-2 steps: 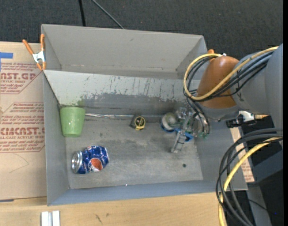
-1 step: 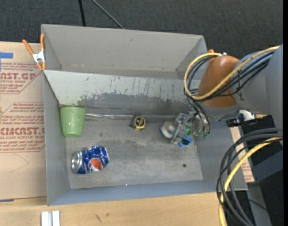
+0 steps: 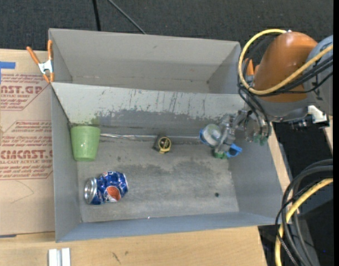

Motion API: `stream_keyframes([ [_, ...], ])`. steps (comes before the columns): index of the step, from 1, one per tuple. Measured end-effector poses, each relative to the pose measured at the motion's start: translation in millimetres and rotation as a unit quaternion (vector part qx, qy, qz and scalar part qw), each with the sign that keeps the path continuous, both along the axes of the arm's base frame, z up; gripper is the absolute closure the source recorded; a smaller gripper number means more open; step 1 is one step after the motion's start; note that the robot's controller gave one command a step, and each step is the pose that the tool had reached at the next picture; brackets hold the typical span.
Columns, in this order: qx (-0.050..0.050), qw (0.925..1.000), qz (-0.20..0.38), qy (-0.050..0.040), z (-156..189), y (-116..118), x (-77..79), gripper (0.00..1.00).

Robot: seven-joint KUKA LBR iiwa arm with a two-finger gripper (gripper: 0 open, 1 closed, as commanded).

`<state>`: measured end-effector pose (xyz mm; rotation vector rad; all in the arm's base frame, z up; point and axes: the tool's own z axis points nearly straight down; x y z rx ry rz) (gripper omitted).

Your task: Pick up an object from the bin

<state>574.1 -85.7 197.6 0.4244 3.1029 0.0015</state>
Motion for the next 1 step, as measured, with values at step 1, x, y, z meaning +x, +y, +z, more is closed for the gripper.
stream_keyframes([
  [1, -0.001, 0.9992, 0.040, -0.0007, 95.6, 3.2, -9.2, 1.00],
])
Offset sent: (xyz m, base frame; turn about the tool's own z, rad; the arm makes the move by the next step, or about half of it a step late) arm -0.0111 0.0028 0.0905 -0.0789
